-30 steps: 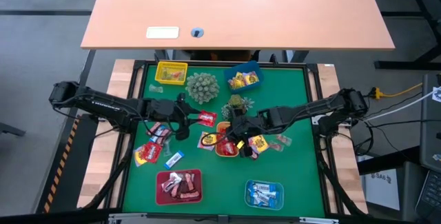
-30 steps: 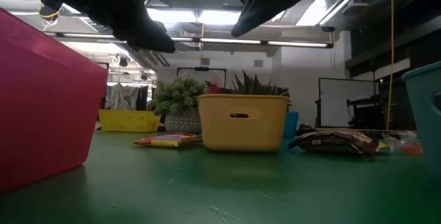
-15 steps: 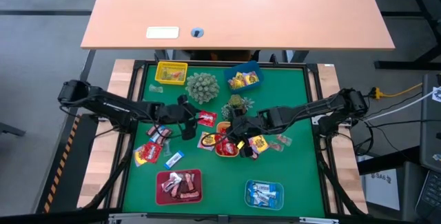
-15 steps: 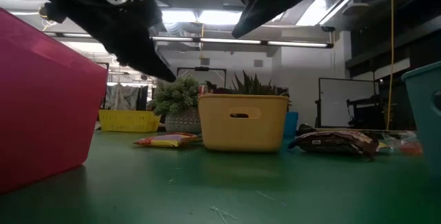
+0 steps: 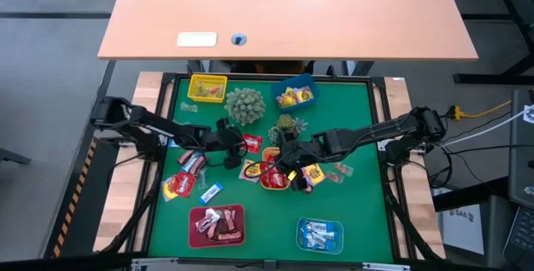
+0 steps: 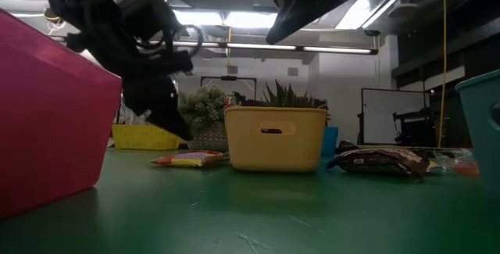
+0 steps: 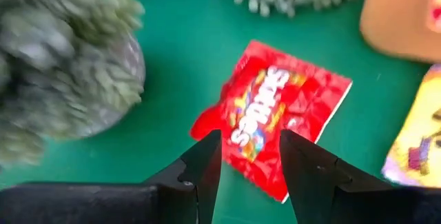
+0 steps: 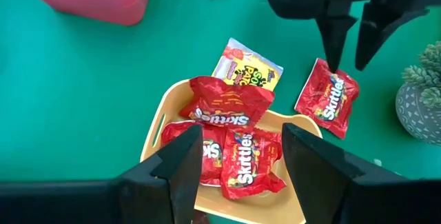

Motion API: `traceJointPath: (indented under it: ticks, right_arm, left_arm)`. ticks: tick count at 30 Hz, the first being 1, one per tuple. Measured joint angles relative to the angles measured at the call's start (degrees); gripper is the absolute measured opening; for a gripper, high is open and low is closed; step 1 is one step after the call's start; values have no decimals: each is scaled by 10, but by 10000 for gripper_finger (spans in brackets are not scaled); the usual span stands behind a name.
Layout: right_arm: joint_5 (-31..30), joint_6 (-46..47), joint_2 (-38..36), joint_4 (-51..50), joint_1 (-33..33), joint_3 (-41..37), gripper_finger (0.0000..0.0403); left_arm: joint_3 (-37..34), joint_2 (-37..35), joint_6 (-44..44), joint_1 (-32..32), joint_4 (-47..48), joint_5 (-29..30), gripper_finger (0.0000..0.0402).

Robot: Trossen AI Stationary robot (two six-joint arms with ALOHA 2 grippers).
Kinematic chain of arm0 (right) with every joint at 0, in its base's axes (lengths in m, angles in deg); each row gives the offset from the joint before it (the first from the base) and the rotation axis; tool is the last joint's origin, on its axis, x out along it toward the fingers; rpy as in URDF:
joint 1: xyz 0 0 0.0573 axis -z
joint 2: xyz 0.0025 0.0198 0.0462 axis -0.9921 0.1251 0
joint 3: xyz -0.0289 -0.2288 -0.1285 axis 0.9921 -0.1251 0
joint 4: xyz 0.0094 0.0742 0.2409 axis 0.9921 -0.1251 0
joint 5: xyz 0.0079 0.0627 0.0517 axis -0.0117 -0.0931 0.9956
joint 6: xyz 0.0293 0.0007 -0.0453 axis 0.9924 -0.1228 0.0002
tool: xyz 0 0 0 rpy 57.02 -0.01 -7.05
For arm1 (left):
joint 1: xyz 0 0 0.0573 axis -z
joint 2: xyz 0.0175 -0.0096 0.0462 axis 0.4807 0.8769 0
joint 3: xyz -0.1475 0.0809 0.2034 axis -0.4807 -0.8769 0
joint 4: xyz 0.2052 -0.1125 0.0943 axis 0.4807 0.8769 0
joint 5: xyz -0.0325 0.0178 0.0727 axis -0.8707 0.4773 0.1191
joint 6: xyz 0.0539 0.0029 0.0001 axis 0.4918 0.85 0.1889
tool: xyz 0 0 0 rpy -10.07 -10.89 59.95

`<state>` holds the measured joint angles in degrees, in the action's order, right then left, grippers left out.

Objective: Sort candy
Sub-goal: Put the red candy into the light orange bin

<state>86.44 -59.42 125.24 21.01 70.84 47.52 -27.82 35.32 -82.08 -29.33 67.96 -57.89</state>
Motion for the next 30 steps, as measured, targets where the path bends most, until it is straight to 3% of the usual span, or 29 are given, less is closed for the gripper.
traceJointPath:
  ticks: [5, 18, 30]
  right_arm:
    - [0, 0, 0, -4, 0, 0, 198]
    - [0, 0, 0, -34, 0, 0, 198]
    - [-11, -2, -79, -197, 1, 0, 198]
  left_arm:
    - [0, 41, -23, -7, -3, -42, 134]
    - [2, 82, -49, -12, -24, -51, 128]
    - [2, 83, -58, -12, -23, -71, 25]
